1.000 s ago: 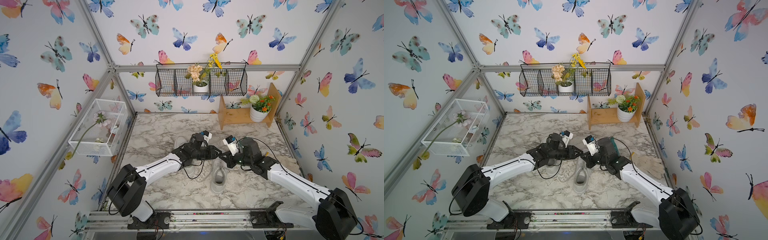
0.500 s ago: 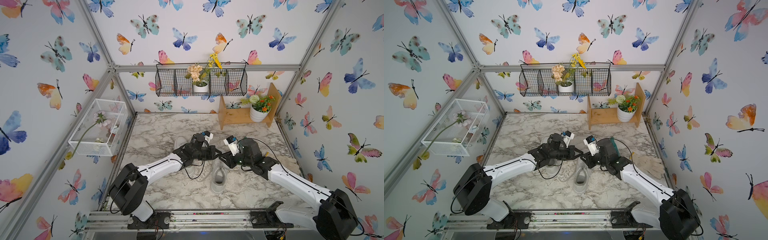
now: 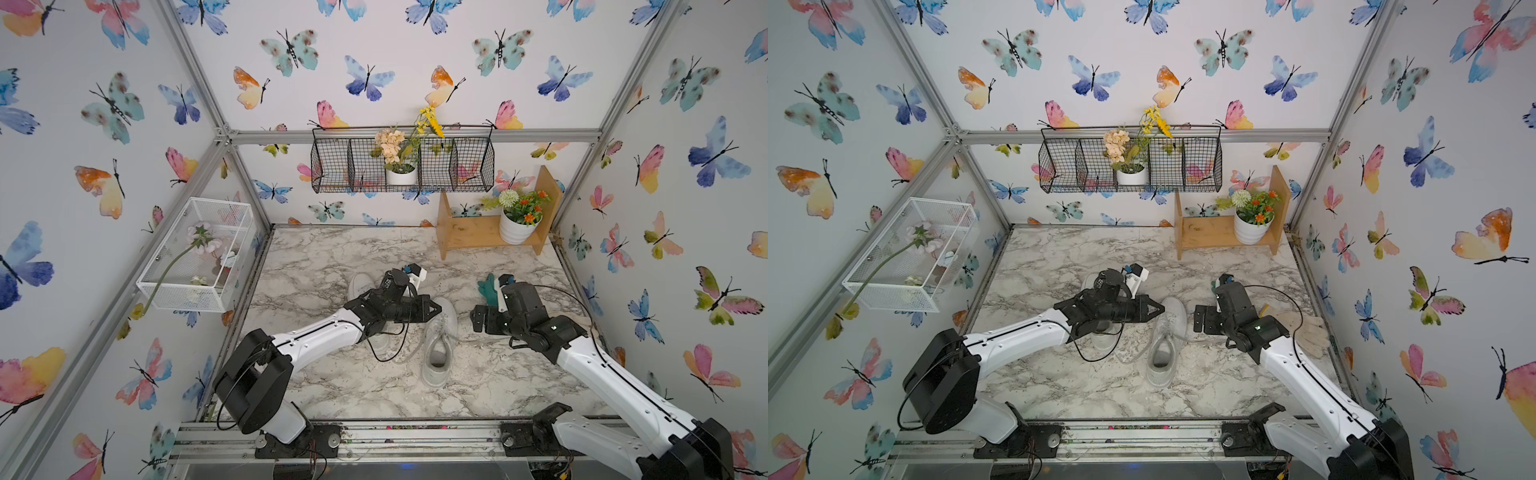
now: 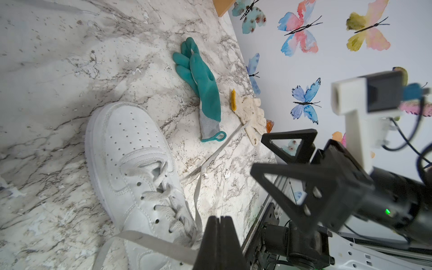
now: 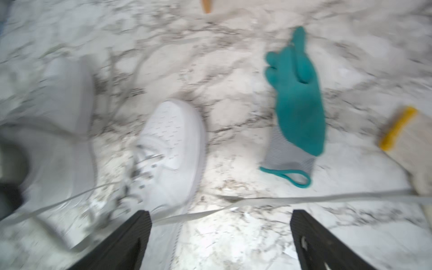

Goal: Tie the shoes
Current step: Wrap the shoelace around the shoelace.

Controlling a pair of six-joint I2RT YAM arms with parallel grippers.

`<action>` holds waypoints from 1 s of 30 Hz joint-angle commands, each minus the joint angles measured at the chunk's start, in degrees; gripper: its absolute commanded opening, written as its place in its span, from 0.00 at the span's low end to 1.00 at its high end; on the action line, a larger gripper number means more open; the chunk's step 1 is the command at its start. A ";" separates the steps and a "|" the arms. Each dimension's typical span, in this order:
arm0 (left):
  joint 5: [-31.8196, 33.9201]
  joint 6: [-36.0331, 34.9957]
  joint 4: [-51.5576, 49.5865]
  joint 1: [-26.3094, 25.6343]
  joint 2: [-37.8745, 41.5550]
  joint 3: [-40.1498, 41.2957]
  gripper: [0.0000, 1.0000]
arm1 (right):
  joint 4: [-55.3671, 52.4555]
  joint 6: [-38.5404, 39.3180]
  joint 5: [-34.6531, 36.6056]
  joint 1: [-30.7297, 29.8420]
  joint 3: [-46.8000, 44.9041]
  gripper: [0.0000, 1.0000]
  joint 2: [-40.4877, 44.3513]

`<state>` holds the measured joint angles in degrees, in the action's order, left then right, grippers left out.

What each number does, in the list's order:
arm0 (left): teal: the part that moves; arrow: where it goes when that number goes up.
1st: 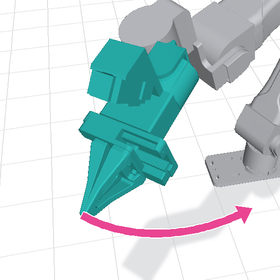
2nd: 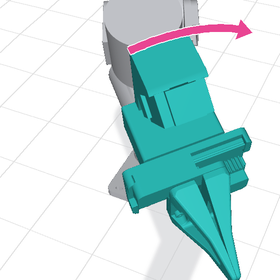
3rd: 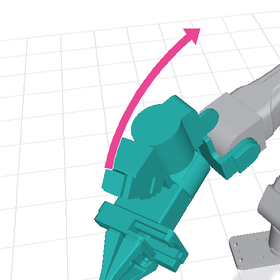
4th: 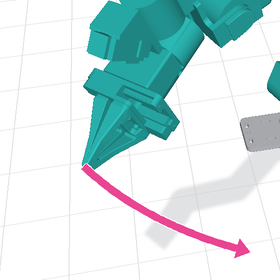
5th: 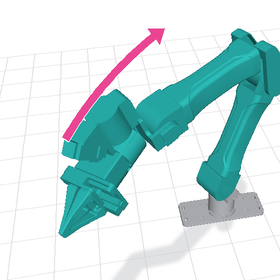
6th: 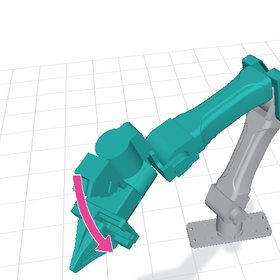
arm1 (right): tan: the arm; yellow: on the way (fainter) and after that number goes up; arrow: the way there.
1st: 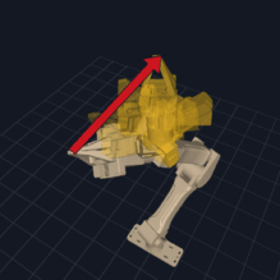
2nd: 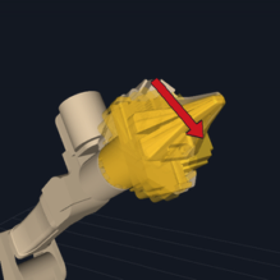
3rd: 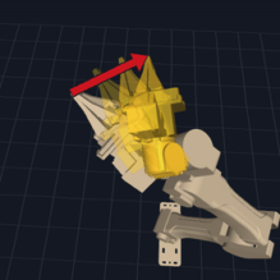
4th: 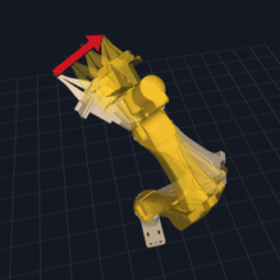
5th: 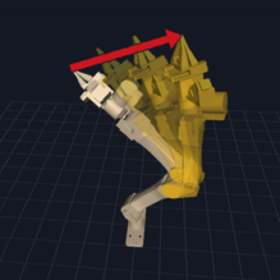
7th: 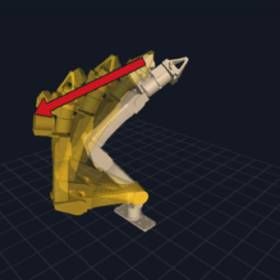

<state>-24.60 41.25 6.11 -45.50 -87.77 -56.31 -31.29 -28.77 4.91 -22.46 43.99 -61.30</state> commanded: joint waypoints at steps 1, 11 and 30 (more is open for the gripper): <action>1.13 -2.37 -0.64 -0.26 1.81 0.37 0.00 | -2.82 -5.32 1.43 7.65 -2.36 0.99 -2.45; 0.43 -3.02 -0.70 -0.26 1.19 0.10 0.00 | -0.14 -21.62 8.89 14.18 -1.04 0.99 -16.30; 0.03 -2.85 0.32 -0.25 2.31 1.44 0.00 | 5.54 -20.83 8.37 17.27 -0.91 0.65 -27.65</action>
<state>-24.64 39.42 6.09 -45.50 -87.44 -55.48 -26.57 -50.13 12.49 -5.56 42.76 -87.24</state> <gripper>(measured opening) 0.056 0.669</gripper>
